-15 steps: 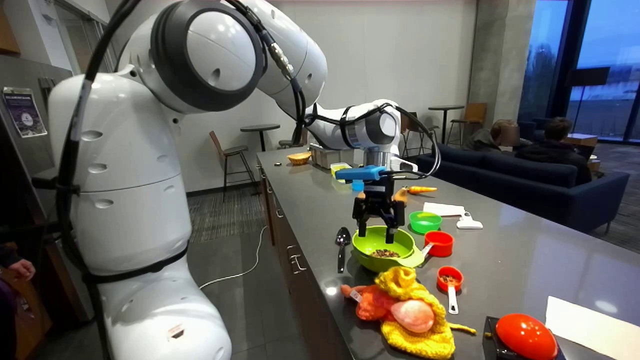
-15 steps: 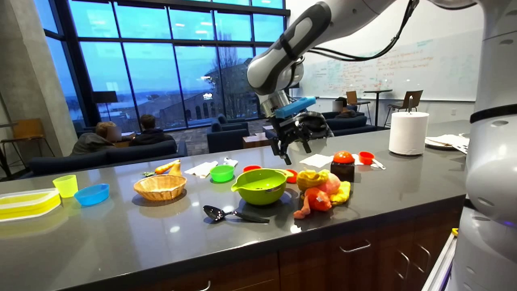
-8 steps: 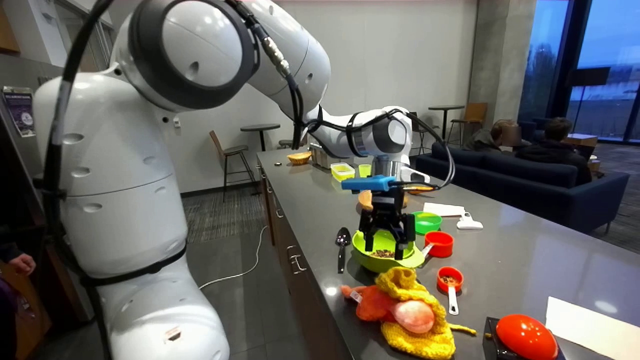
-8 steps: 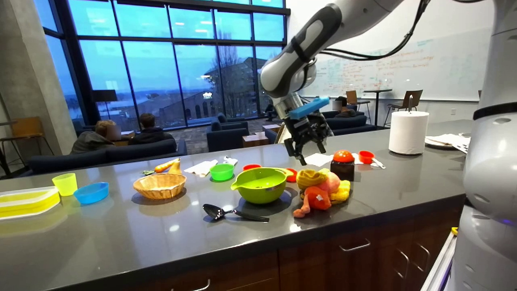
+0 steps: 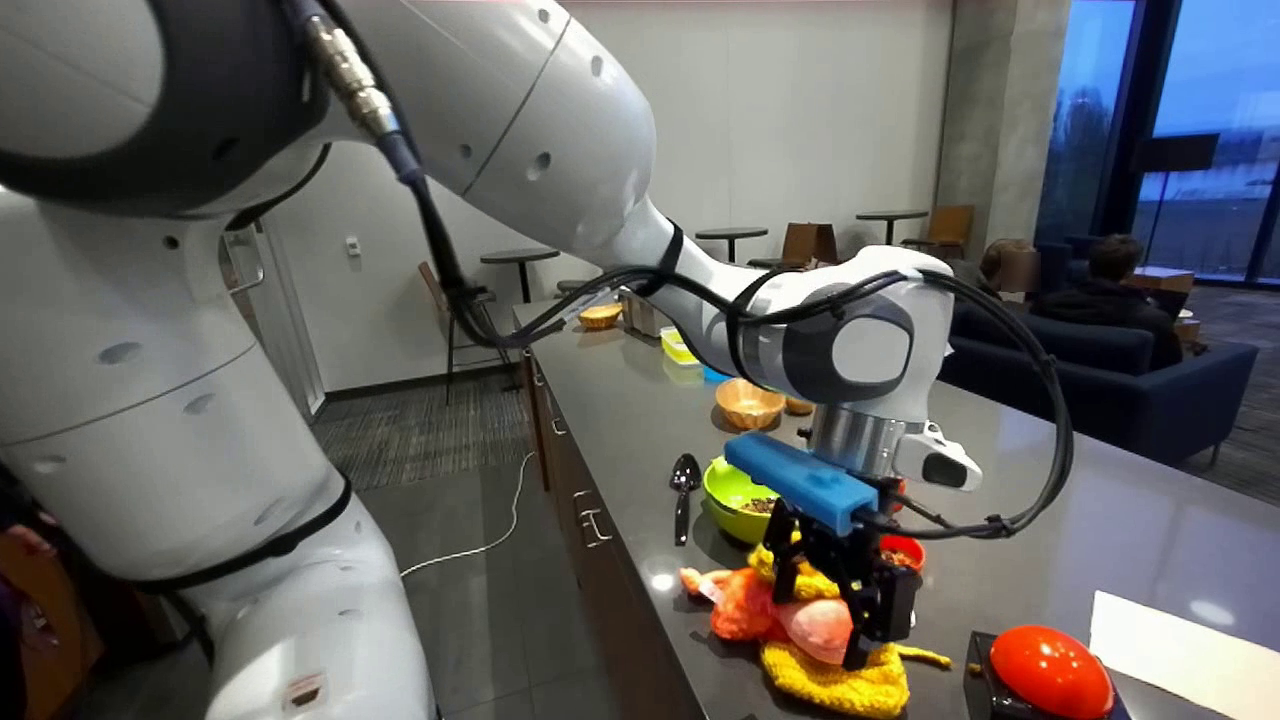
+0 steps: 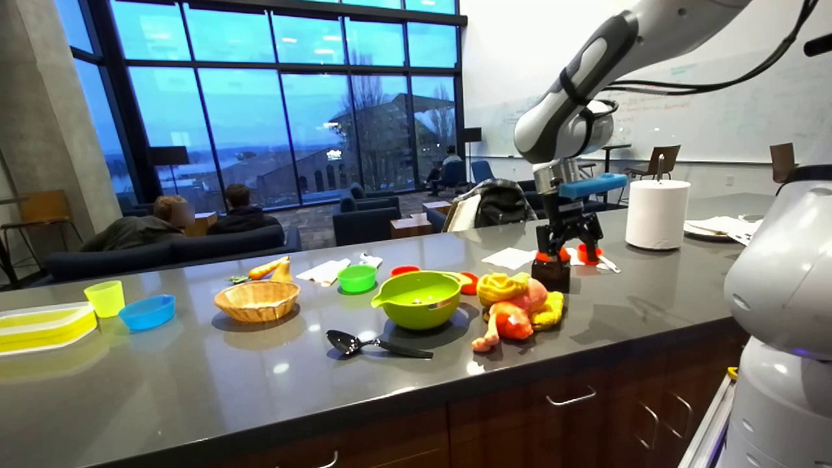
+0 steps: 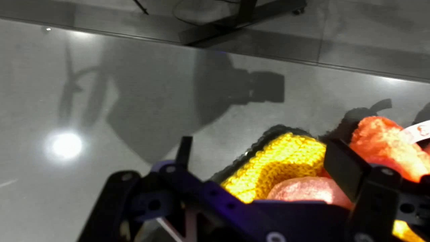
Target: Move the yellow cloth and plush toy backwards then lift up the yellow cloth and set it back down on the counter.
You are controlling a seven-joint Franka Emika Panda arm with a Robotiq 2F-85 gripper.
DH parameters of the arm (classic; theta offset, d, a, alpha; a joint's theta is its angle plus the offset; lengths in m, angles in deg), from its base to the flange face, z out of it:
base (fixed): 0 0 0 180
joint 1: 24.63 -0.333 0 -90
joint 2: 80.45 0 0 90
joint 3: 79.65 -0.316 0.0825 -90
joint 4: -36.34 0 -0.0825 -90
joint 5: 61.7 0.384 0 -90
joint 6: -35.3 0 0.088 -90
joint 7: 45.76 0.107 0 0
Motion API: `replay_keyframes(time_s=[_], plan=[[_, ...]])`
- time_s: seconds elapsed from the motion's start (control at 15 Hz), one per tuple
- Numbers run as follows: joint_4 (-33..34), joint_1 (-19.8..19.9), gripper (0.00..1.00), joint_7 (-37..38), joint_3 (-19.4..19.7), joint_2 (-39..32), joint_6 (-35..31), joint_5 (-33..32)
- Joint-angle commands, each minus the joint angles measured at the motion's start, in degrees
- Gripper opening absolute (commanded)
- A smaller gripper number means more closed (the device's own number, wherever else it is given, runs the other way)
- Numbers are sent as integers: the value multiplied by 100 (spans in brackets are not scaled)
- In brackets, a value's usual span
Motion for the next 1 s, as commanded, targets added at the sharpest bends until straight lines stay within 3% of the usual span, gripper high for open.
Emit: replay_keyframes(time_s=[0.0, 0.2, 0.4, 0.47, 0.8, 0.93], plan=[[-391, -13, 100, 79, 33, 800, -66, 906], [-410, 34, 100, 1020, -223, 1154, -154, 1309], [-450, 136, 100, 2024, -713, 1402, -592, 769], [-231, 55, 100, 1526, -454, 1086, -278, 1050], [-306, 65, 100, 1932, -677, 1249, -473, 854], [-218, 21, 100, 2028, -722, 953, -714, 943]])
